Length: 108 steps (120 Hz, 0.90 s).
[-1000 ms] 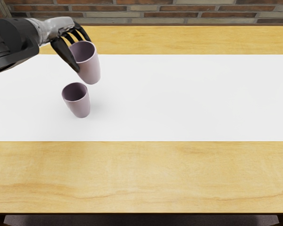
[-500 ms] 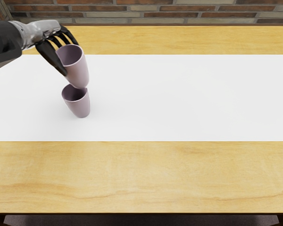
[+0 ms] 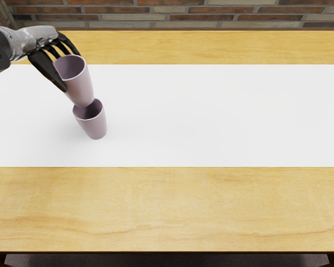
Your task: Pick up cup and place in cup with left hand
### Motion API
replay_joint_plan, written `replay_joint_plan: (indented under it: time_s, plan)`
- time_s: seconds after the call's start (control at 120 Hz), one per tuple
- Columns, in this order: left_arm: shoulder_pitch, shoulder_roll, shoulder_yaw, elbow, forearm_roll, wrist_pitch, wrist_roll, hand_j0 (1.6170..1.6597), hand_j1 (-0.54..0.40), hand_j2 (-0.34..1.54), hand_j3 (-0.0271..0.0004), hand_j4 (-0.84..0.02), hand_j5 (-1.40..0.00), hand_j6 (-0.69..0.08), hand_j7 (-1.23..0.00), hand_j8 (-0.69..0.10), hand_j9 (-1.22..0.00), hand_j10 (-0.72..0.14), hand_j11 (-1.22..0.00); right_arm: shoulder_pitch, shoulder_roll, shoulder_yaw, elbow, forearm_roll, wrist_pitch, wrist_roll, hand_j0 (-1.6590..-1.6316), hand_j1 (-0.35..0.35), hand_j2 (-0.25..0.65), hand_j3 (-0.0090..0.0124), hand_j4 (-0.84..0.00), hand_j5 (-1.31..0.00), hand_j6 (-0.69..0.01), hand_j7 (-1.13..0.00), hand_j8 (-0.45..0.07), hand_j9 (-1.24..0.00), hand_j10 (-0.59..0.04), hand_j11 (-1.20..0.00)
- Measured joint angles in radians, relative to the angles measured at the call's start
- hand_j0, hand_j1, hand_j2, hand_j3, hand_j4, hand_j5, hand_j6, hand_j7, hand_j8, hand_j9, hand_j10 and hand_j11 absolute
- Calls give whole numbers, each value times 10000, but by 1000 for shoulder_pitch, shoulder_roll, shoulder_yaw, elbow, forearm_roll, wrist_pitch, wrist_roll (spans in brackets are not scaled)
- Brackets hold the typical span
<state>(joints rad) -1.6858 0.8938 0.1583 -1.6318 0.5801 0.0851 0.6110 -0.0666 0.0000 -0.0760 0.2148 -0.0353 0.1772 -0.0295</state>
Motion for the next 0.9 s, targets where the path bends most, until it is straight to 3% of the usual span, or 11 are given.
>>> replay_joint_plan:
  time_s: [0.392,0.9]
  plan:
    - [3,19,-1,-35,0,-23,0,16570,-1265,2018,0,-4425,-6186,-3695,-6189,-4358,-6215,-4718,-6210,0,0,0,0,0,0,0,-16581,-3309,-32,0,-149,-195,-148,-195,-148,-195,-149,-195]
    - [8,10,0,-33,8,-12,0,16570,-1271,2038,0,-4406,-6226,-3684,-6221,-4359,-6215,-4723,-6207,0,0,0,0,0,0,0,-16581,-3309,-32,0,-149,-195,-148,-195,-148,-195,-149,-195]
